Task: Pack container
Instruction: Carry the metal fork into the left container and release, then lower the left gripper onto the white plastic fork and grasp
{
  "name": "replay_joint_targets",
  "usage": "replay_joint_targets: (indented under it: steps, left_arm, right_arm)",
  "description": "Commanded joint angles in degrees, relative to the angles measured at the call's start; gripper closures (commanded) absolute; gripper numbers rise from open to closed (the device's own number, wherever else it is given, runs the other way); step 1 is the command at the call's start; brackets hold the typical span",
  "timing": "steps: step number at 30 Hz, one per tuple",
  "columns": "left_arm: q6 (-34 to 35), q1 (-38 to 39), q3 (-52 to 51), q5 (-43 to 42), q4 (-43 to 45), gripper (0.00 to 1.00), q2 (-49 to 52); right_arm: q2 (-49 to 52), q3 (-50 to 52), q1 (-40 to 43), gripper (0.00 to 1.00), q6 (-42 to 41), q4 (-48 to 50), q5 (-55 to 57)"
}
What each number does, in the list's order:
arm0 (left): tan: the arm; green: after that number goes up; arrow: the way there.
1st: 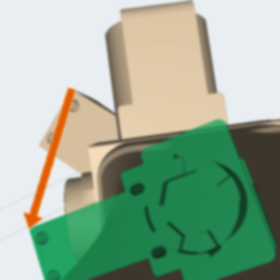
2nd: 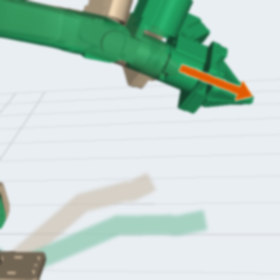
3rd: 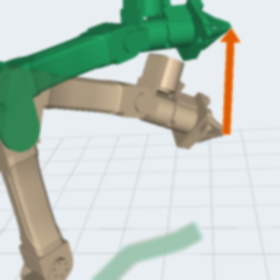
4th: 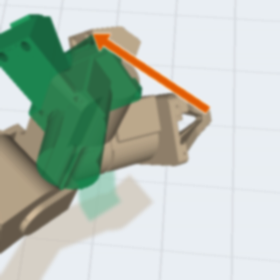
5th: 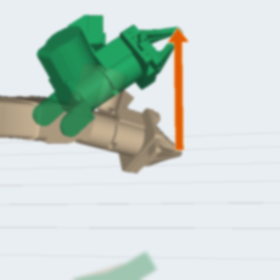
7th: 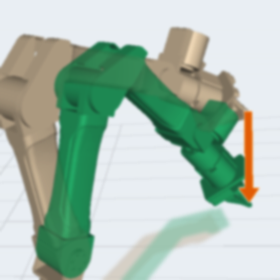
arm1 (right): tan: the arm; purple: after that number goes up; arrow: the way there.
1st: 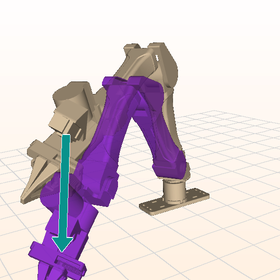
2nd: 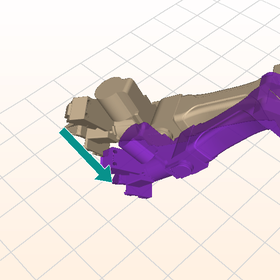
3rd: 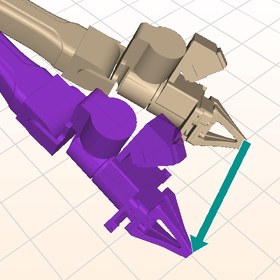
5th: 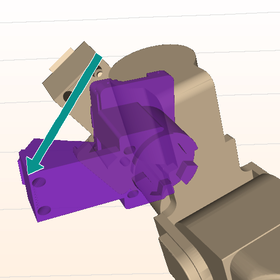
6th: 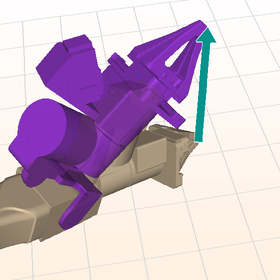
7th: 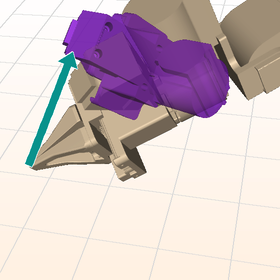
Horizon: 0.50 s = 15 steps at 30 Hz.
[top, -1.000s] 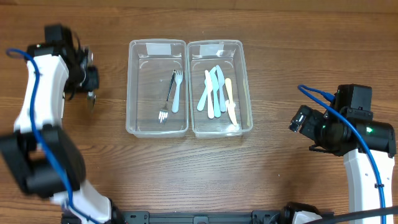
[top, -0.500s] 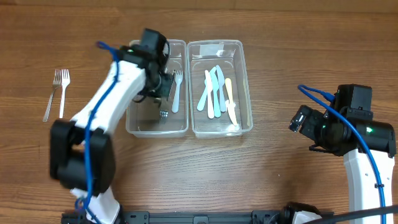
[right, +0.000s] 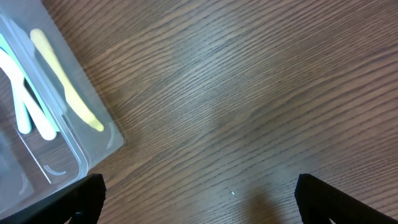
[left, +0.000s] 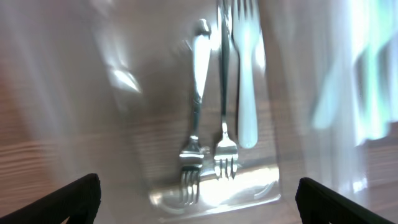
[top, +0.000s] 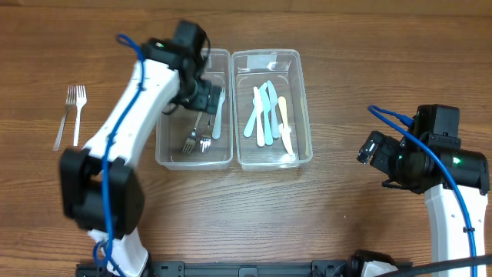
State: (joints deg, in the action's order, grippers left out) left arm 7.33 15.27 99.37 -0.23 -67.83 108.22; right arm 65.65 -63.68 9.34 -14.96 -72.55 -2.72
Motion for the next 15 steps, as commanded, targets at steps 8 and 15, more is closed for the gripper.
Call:
replay_joint_targets:
  steps: [8,15]
  left_arm:
    - [-3.6,-30.4,3.7,2.1,-2.8,0.00,-10.8]
    - [-8.3,-37.9,3.7,-2.7,0.7,0.00,4.0]
  right_arm:
    - [0.0,-0.2,0.0,0.00,0.2,0.3,0.0]
    - [0.0,-0.2,0.0,0.00,0.2,0.3,0.1]
